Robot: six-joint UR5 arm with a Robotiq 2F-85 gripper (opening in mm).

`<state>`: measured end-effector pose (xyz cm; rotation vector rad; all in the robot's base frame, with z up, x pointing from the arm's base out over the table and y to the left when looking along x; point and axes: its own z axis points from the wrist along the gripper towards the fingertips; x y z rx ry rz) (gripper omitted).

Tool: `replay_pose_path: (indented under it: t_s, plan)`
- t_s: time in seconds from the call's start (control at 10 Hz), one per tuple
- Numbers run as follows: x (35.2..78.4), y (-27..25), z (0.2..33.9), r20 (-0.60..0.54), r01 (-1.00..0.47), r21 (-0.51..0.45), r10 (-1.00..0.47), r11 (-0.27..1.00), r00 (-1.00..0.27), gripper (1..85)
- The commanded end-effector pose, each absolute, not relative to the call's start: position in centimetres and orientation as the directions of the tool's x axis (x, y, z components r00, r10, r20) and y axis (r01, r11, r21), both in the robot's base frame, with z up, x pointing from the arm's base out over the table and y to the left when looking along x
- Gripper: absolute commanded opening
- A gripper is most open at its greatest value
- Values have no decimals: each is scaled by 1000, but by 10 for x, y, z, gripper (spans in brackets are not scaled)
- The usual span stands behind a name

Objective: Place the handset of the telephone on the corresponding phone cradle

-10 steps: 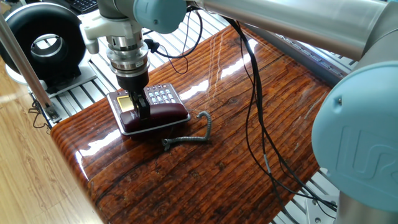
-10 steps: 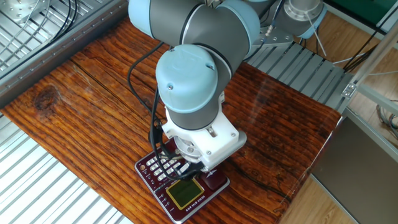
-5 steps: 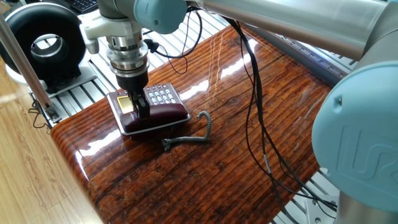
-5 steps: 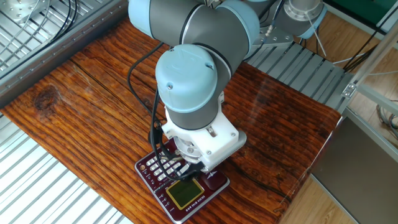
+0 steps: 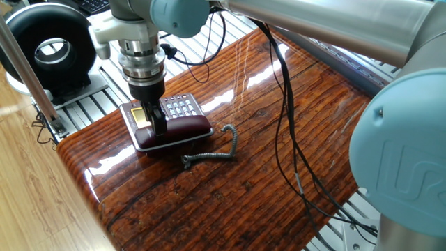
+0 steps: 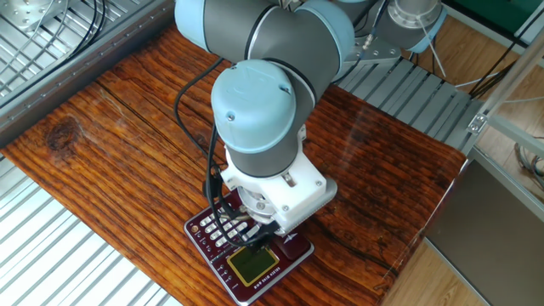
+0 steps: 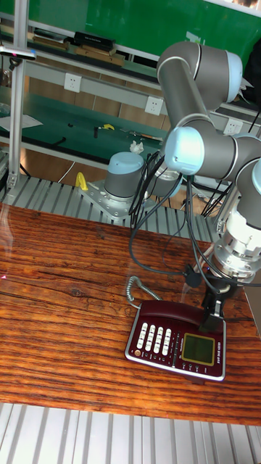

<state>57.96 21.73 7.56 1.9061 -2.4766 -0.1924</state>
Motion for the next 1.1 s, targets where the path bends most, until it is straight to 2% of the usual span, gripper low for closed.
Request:
replay_pose_path:
  t_s: [0.0, 0.4, 0.7, 1.0]
  plan:
    - [581, 221, 81, -83, -963, 108, -963, 247, -256, 690]
    - [583, 224, 85, -108, -968, 106, -965, 228, -239, 780]
    - [587, 212, 95, -104, -968, 96, -965, 232, -242, 790]
    - [587, 211, 115, -152, -946, 112, -936, 304, -318, 773]
